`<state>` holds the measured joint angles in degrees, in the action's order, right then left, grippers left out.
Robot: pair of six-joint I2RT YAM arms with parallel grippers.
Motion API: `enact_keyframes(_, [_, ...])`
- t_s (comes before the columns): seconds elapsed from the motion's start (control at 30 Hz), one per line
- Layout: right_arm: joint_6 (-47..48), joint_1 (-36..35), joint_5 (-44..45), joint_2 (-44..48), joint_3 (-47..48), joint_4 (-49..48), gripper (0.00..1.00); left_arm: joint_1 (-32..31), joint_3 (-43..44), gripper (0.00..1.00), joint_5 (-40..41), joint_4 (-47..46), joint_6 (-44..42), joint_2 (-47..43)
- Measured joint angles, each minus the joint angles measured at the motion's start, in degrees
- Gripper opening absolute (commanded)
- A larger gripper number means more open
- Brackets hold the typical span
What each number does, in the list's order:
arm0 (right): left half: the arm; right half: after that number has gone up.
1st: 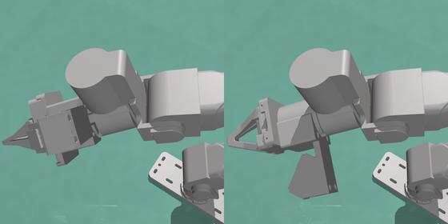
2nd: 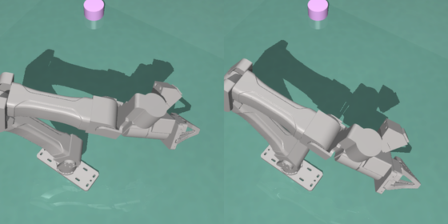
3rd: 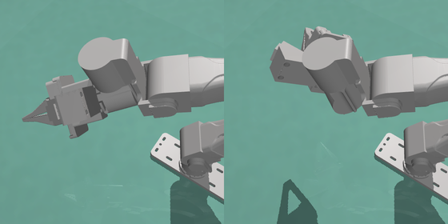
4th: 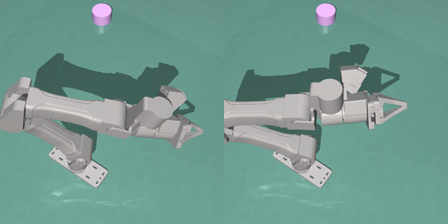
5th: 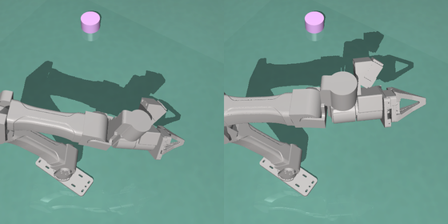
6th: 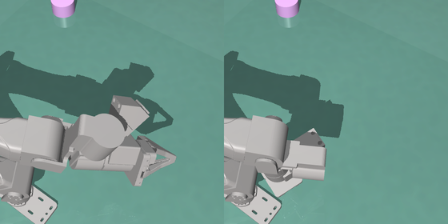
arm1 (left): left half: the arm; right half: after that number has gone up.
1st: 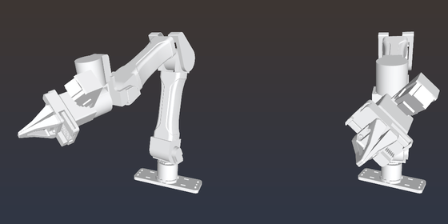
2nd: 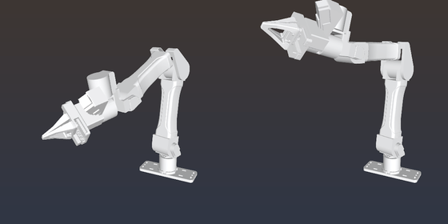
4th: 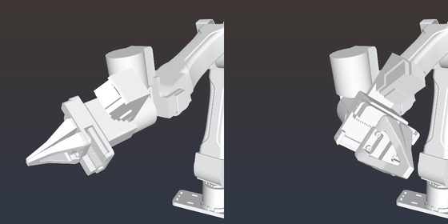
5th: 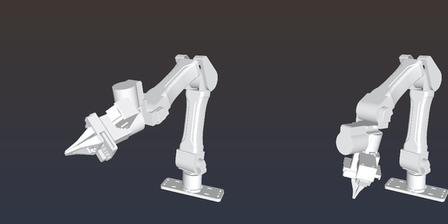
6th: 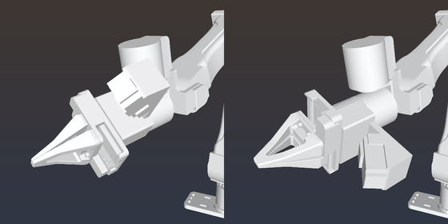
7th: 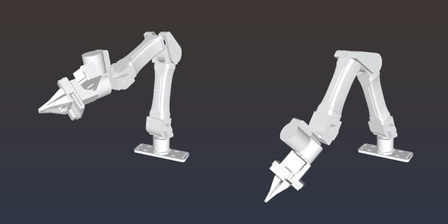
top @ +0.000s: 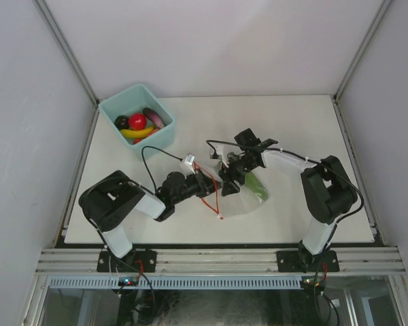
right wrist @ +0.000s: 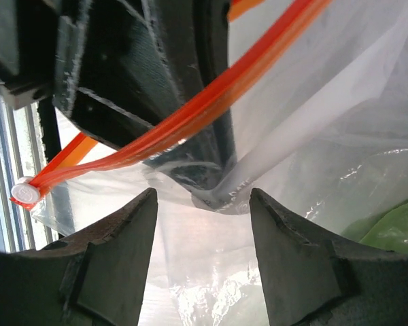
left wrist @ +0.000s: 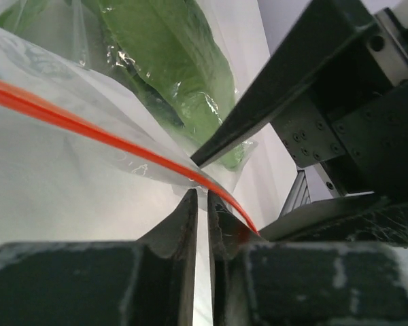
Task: Open the zip-top bag and remove the fake food
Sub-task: Pick up the fake vegetable from the zipper food storage bag.
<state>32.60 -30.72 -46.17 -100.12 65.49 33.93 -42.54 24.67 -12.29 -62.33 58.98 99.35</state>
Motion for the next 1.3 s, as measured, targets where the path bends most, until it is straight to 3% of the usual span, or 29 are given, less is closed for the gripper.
enact_keyframes(0.27, [-1.3, 1.3, 3.5, -3.9, 2.8, 4.0, 0.55, 1.4, 0.0, 0.05, 0.0, -1.5, 1.0, 0.3])
enact_keyframes(0.5, [-6.1, -0.4, 9.9, -7.3, 4.8, 4.1, 0.48, 1.9, 0.0, 0.05, -0.2, -4.2, 1.4, 1.4])
enact_keyframes(0.53, [-6.8, -0.6, 10.7, -7.5, 4.8, 4.1, 0.45, 1.9, -0.2, 0.05, -0.3, -4.7, 1.4, 1.7])
enact_keyframes(0.73, [-9.4, -1.7, 14.1, -8.5, 5.5, 4.1, 0.04, 2.6, -1.1, 0.07, -0.6, -7.7, 1.9, 4.8])
enact_keyframes(0.77, [-9.6, -1.8, 14.2, -8.8, 5.9, 4.1, 0.01, 2.7, -1.5, 0.08, -0.6, -8.4, 2.0, 5.4])
enact_keyframes(1.07, [-9.4, 0.7, 9.2, -8.9, 7.2, 5.0, 0.00, 3.2, -3.0, 0.17, -1.0, -9.4, 2.3, 6.4])
enact_keyframes(1.3, [-8.3, 4.9, 2.7, -1.4, 6.9, 5.1, 0.00, 3.3, -2.8, 0.25, -0.8, -3.8, 1.7, 6.5])
